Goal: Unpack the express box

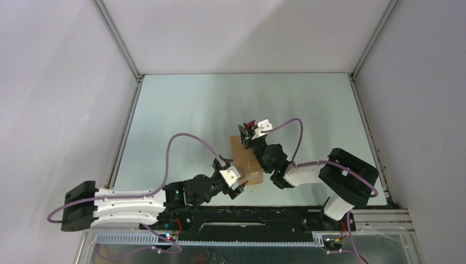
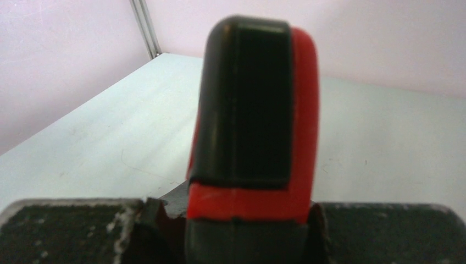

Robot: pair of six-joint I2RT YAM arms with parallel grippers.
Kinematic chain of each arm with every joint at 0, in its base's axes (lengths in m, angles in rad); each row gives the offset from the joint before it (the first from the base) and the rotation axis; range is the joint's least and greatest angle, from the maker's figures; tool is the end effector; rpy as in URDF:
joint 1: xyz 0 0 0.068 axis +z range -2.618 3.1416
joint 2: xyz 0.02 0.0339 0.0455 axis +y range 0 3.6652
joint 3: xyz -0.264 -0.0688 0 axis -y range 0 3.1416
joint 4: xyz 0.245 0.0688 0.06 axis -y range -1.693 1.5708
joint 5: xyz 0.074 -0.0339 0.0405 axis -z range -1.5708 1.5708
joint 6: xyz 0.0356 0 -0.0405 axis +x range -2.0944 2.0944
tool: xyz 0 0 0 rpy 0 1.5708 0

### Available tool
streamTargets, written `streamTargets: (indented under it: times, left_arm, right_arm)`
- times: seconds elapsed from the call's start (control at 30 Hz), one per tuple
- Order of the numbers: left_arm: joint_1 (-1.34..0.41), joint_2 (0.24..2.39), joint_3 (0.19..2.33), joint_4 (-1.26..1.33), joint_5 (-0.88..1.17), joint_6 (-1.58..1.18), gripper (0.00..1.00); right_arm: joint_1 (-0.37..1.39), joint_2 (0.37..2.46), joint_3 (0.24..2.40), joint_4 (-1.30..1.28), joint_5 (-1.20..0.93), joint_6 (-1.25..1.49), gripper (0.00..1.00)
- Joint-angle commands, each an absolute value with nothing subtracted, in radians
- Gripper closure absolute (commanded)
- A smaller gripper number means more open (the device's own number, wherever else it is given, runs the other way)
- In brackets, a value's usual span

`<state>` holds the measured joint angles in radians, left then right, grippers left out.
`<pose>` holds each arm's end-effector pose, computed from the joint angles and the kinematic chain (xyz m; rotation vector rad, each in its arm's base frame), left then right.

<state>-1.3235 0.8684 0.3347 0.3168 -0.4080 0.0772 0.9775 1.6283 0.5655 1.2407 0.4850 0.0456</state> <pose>0.0614 -0.1857 0.2191 0.9192 1.5488 -0.5348 0.1874 0.2482 0.2109 -0.2542 1.4101 0.5080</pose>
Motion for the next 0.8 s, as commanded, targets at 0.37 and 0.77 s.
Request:
streamTargets:
  times: [0.37, 0.77]
  left_arm:
    - [-1.348, 1.086, 0.273, 0.644, -0.432, 0.504, 0.02]
    - [-1.344, 1.208, 0.253, 0.878, -0.519, 0.349, 0.02]
  right_arm:
    - [0.981, 1.612, 0.565, 1.152, 0.45, 0.065, 1.0]
    - [1.012, 1.584, 0.565, 1.066, 0.461, 0.082, 1.0]
